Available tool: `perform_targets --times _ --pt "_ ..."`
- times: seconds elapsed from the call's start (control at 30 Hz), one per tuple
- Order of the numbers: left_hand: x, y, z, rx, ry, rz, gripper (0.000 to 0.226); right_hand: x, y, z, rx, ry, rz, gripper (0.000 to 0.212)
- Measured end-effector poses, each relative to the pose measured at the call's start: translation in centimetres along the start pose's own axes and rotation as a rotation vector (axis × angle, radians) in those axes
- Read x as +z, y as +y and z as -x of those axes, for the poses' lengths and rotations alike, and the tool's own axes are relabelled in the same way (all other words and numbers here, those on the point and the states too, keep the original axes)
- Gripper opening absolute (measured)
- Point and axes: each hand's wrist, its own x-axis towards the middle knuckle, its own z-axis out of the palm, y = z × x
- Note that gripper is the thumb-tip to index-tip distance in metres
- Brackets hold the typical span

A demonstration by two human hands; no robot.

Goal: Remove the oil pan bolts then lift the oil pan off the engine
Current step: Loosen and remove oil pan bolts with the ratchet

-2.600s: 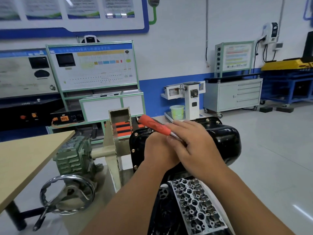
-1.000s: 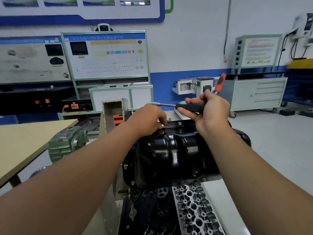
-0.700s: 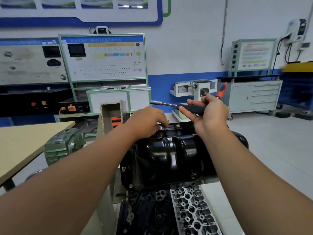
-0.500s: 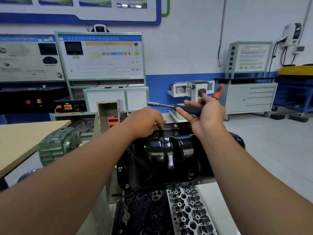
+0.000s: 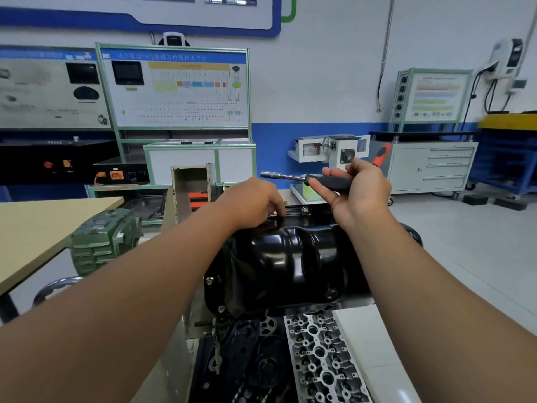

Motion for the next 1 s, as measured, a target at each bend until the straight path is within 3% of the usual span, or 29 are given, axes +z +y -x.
perform_targets --times 0.37,0.53,0.87,1.0 --pt "-0.06 0.12 0.25 -0.064 0.046 0.032 0.013 0.02 0.04 -0.01 -0.001 -0.001 0.009 0.012" --pt "-0.28 0.25 0.08 -0.027 -0.034 0.013 0.025 0.03 0.12 -0.04 0.003 -0.001 0.013 0.013" --pt "-0.03 0.38 0.2 -0.077 0.067 -0.045 0.013 0.07 0.24 -0.12 -0.014 -0.005 0.028 0.01" --pt "-0.58 0.58 0.29 -0.01 -0.009 -0.102 0.027 0.09 0.27 -0.08 -0.018 -0.002 0.023 0.007"
